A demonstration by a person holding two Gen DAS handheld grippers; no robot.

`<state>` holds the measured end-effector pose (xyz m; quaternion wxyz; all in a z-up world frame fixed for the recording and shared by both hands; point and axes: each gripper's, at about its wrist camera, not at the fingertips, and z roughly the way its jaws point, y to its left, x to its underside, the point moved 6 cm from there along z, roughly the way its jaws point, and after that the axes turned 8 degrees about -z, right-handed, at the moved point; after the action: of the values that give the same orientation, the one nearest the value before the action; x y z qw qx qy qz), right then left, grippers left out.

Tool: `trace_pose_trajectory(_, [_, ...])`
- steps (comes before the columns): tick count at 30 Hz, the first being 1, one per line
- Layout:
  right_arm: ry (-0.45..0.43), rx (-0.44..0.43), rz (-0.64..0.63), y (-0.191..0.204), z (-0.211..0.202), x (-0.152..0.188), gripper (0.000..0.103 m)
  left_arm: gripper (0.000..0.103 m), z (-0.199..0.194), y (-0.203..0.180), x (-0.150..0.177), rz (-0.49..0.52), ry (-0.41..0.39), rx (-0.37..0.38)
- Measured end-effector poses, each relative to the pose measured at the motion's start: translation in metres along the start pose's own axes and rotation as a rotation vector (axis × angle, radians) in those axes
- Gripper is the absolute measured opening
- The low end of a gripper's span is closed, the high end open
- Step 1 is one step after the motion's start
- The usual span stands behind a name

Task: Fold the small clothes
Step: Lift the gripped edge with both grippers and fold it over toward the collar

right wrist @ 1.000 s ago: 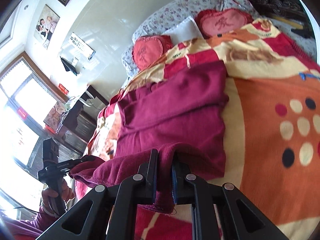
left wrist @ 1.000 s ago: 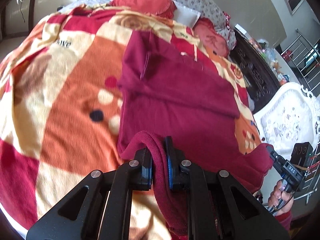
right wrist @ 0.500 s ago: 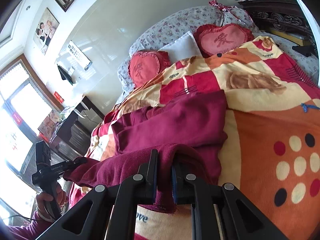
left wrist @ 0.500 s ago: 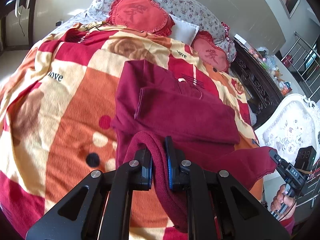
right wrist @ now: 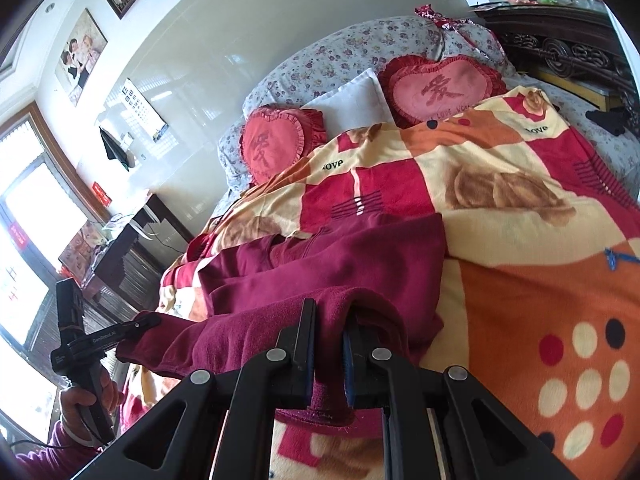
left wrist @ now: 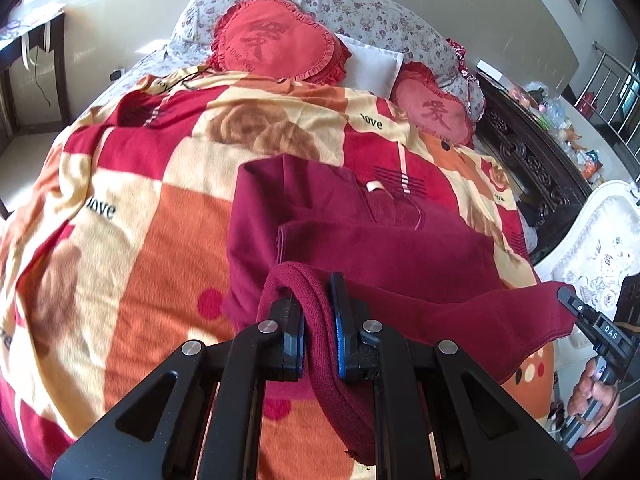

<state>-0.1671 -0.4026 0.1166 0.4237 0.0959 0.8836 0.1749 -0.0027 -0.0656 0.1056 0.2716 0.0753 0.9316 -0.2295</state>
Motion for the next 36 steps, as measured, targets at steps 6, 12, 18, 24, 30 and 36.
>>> trace_pose_trajectory(6, [-0.006,0.028,-0.006,-0.008,0.016,-0.025,0.010,0.010,0.012,-0.010,-0.021,0.032,-0.015,-0.017])
trace_pose_trajectory(12, [0.008,0.043,-0.015,-0.017,0.034,-0.039,0.010,0.010,0.029,-0.013,-0.037,0.027,-0.011,-0.028])
trace_pose_trajectory(18, [0.019,0.058,-0.001,-0.030,0.056,-0.050,0.010,0.010,0.049,-0.019,-0.051,0.039,-0.009,-0.046])
trace_pose_trajectory(24, [0.052,0.079,-0.013,-0.043,0.082,-0.062,0.010,0.010,0.072,-0.018,-0.069,0.023,-0.001,-0.050])
trace_pose_trajectory(30, [0.083,0.082,0.034,-0.065,0.112,-0.068,0.010,0.010,0.101,-0.012,-0.079,0.001,0.031,-0.065])
trace_pose_trajectory(36, [0.109,0.082,0.042,-0.079,0.135,-0.073,0.010,0.010,0.125,-0.002,-0.082,-0.020,0.060,-0.092])
